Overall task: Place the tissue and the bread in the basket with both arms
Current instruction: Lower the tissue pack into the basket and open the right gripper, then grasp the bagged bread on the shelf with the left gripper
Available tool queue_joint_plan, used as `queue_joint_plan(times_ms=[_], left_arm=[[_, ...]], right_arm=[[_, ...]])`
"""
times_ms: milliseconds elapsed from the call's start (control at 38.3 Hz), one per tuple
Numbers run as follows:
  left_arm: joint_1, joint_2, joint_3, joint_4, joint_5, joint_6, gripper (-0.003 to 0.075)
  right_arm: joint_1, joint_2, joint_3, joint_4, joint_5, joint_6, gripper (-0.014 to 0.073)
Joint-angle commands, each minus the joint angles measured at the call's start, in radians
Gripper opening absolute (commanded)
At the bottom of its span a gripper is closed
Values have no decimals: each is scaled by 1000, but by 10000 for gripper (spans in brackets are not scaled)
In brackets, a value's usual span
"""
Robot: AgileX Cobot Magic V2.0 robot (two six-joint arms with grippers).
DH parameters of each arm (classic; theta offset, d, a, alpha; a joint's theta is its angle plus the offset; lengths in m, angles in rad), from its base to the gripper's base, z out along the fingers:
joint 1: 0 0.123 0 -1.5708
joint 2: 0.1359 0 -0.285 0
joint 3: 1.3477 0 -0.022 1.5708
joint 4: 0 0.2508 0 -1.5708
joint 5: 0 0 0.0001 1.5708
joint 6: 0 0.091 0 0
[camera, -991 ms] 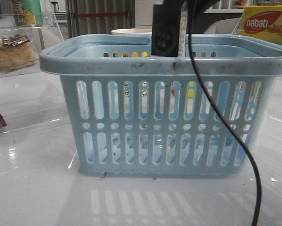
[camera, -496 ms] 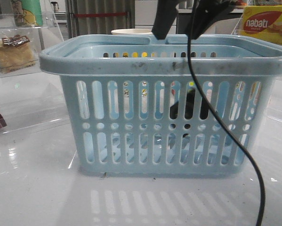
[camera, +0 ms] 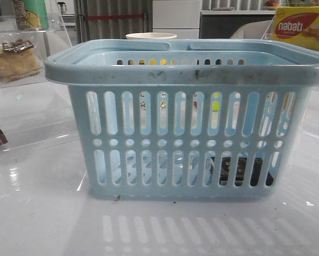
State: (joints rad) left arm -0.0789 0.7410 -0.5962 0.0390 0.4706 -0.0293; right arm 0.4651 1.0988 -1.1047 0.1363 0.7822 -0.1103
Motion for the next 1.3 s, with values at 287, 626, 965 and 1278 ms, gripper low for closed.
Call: queue_joint_plan(times_ms=[287, 626, 965, 1278], left_arm=[[-3, 2, -26, -9, -67, -3, 401], [-3, 40, -62, -9, -63, -3, 649], [-3, 316, -265, -9, -9, -3, 645], [35, 620, -510, -2, -5, -3, 644]], right_arm=[[2, -270, 200, -9, -80, -10, 528], [2, -264, 201, -9, -72, -10, 528], [2, -263, 201, -9, -71, -10, 528], [2, -263, 201, -9, -71, -10, 528]])
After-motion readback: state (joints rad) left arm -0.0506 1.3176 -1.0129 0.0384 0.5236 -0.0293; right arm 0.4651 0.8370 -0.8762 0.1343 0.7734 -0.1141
